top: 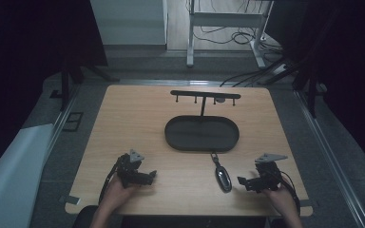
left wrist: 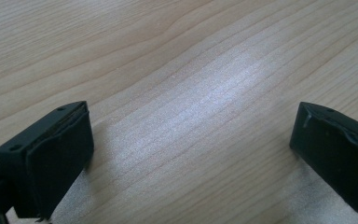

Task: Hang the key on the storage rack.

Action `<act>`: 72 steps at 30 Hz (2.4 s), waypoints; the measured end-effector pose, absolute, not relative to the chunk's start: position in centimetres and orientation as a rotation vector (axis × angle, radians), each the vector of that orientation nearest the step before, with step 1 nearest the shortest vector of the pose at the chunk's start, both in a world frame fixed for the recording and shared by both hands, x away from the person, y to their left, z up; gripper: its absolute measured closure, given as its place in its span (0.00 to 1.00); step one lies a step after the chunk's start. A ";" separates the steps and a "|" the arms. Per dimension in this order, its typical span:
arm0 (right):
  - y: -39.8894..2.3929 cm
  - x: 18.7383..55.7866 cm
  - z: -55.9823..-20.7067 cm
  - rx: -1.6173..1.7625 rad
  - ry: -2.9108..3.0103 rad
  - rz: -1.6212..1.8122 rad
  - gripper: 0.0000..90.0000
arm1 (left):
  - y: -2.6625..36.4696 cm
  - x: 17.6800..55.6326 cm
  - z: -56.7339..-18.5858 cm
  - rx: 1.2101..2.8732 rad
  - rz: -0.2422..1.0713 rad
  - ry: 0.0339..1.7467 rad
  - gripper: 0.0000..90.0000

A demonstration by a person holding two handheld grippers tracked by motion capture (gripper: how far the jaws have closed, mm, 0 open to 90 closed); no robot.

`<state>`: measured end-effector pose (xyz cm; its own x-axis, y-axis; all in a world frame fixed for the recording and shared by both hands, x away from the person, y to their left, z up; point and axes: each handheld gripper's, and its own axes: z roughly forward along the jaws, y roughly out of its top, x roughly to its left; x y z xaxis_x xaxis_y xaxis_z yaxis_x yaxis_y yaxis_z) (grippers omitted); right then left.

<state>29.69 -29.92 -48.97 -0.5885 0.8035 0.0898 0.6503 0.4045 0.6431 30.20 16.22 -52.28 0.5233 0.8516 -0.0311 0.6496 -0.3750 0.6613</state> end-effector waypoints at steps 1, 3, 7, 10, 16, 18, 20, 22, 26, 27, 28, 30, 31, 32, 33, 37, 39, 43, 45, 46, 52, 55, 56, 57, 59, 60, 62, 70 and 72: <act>-29.9 29.7 -49.0 1.285 2.436 0.951 0.03 | 16.2 30.2 -52.3 2.143 0.421 1.215 0.00; -29.7 29.7 -48.9 1.284 2.454 0.945 0.04 | 16.2 30.2 -52.3 2.143 0.421 1.215 0.00; -29.3 29.9 -48.8 1.298 2.478 0.935 0.04 | 16.2 30.2 -52.3 2.143 0.421 1.215 0.00; -28.9 30.1 -48.7 1.294 2.492 0.922 0.04 | 16.2 30.2 -52.3 2.143 0.421 1.215 0.00; -28.2 30.5 -48.5 1.295 2.510 0.892 0.04 | 16.2 30.2 -52.3 2.143 0.421 1.215 0.00; -27.9 30.6 -48.5 1.287 2.526 0.873 0.04 | 16.2 30.2 -52.3 2.143 0.421 1.215 0.00; -27.6 30.7 -48.5 1.285 2.540 0.860 0.04 | 16.2 30.2 -52.3 2.144 0.421 1.215 0.00; -27.3 30.9 -48.6 1.281 2.559 0.843 0.04 | 16.2 30.2 -52.3 2.145 0.421 1.214 0.00; -26.8 31.1 -48.5 1.263 2.583 0.819 0.04 | 16.2 30.2 -52.3 2.144 0.421 1.214 0.00; -26.7 31.2 -48.5 1.256 2.586 0.813 0.05 | 16.2 30.2 -52.3 2.144 0.421 1.214 0.00; -26.7 31.2 -48.5 1.256 2.586 0.813 0.05 | 16.2 30.2 -52.3 2.144 0.421 1.214 0.00; -26.3 31.4 -48.6 1.257 2.599 0.800 0.06 | 16.2 30.2 -52.3 2.144 0.421 1.214 0.00; -26.3 31.5 -48.6 1.261 2.602 0.789 0.06 | 16.2 30.2 -52.3 2.144 0.421 1.214 0.00; -26.2 31.5 -48.7 1.264 2.605 0.782 0.06 | 16.2 30.2 -52.3 2.144 0.421 1.214 0.00; -26.2 31.6 -48.9 1.264 2.608 0.778 0.06 | 16.2 30.2 -52.3 2.146 0.421 1.214 0.00; -26.2 31.6 -48.8 1.278 2.593 0.791 0.08 | 16.2 30.2 -52.3 2.145 0.421 1.214 0.00; -26.2 31.6 -48.8 1.276 2.594 0.793 0.08 | 16.2 30.2 -52.3 2.145 0.421 1.214 0.00; -25.8 32.0 -48.7 1.263 2.611 0.798 0.08 | 16.2 30.2 -52.3 2.144 0.421 1.215 0.00; -25.5 32.1 -48.6 1.251 2.619 0.796 0.08 | 16.2 30.2 -52.3 2.144 0.421 1.215 0.00; -25.3 32.2 -48.5 1.248 2.626 0.797 0.08 | 16.2 30.2 -52.3 2.144 0.421 1.215 0.00; -24.3 32.8 -48.3 1.237 2.670 0.736 0.08 | 16.2 30.2 -52.3 2.144 0.421 1.215 0.00; -23.8 33.3 -48.1 1.240 2.694 0.703 0.08 | 16.2 30.2 -52.3 2.144 0.421 1.215 0.00; -23.7 33.5 -48.1 1.244 2.700 0.696 0.08 | 16.2 30.2 -52.3 2.144 0.421 1.215 0.00; -23.6 33.6 -48.1 1.250 2.703 0.684 0.08 | 16.2 30.2 -52.3 2.144 0.421 1.215 0.00; -23.4 34.0 -48.1 1.250 2.714 0.654 0.08 | 16.2 30.2 -52.3 2.144 0.421 1.216 0.00; -23.3 34.1 -48.1 1.243 2.721 0.636 0.08 | 16.2 30.2 -52.3 2.144 0.420 1.216 0.00; -23.0 34.5 -48.0 1.242 2.728 0.613 0.09 | 16.2 30.2 -52.3 2.144 0.421 1.216 0.00; -21.4 35.5 -47.7 1.293 2.764 0.492 0.16 | 16.2 30.2 -52.3 2.146 0.418 1.216 0.00; -21.0 35.7 -47.6 1.294 2.777 0.459 0.18 | 16.2 30.2 -52.3 2.146 0.419 1.216 0.00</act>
